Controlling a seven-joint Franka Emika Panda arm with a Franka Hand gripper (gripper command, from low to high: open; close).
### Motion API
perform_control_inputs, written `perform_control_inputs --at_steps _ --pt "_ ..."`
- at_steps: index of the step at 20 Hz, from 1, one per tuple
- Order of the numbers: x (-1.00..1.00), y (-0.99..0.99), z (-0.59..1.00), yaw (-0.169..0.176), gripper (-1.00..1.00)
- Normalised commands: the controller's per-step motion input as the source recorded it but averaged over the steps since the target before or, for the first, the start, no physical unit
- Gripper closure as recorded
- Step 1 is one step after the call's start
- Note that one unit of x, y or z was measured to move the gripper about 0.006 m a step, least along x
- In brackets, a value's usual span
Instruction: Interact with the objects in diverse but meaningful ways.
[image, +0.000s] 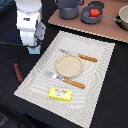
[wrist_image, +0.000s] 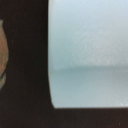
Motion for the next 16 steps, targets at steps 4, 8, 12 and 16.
perform_control_inputs --at_steps 4,8,12,16 --pt "0.00 -0.08 -0.18 -0.001 -1.00" --pt "0.00 -0.09 -0.16 0.000 1.00" --pt "0.00 -0.06 -0.15 0.000 1.00" --pt "-0.01 -0.05 -0.14 0.000 1.00"
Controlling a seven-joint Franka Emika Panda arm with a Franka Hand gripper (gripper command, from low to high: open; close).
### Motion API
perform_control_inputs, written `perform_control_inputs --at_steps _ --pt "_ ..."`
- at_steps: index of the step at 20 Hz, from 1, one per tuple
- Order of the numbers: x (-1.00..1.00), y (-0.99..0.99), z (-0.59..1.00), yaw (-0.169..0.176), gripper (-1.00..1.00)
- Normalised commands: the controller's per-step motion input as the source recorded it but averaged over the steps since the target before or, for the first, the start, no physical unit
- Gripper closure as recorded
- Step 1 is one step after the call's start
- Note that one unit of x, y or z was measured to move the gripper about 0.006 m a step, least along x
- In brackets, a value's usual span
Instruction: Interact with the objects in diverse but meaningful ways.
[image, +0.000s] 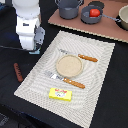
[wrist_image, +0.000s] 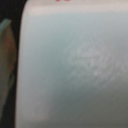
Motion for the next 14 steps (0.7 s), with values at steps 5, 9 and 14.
perform_control_inputs --at_steps 5,9,14 --pt "0.05 -0.07 0.14 0.001 1.00" --pt "0.88 0.05 1.00 0.000 1.00" --pt "0.94 0.12 0.97 0.000 1.00"
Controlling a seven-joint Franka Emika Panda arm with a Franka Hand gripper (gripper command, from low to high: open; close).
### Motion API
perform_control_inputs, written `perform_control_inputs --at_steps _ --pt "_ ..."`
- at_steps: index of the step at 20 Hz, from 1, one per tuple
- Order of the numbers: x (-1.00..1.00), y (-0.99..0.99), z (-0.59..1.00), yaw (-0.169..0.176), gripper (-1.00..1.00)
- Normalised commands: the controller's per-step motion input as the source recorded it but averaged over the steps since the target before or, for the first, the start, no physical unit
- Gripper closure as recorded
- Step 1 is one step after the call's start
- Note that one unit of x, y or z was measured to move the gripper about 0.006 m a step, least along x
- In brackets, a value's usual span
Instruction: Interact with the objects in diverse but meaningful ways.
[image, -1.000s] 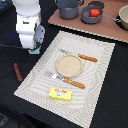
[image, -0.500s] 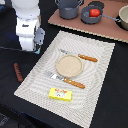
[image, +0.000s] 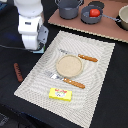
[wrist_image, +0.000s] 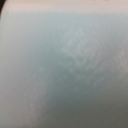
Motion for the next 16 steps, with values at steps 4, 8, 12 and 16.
perform_control_inputs --at_steps 4,8,12,16 --pt "0.93 0.20 0.80 0.000 1.00" --pt "0.90 0.27 0.70 0.000 1.00" --pt "0.95 0.36 0.66 0.000 1.00" --pt "0.99 0.41 0.67 0.000 1.00"
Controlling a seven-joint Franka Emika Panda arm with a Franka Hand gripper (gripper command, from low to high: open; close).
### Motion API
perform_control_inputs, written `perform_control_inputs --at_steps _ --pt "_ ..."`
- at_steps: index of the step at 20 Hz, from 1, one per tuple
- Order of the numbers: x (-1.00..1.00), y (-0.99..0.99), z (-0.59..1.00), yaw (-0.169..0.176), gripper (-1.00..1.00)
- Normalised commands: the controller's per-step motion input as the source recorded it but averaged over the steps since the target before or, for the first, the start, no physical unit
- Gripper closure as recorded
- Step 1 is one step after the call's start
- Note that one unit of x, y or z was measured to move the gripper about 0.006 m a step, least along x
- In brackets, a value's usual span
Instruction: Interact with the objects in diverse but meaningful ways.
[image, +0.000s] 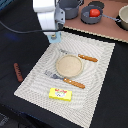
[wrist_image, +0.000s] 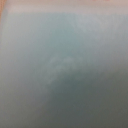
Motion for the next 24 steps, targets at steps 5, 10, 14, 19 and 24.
perform_control_inputs --at_steps 5,10,14,19,24 --pt "0.99 0.44 0.63 0.000 1.00" --pt "0.97 0.43 0.51 0.000 1.00" --pt "0.96 0.39 0.30 0.000 1.00" --pt "0.97 0.38 0.16 0.000 1.00" --pt "0.94 0.34 0.01 0.000 1.00"
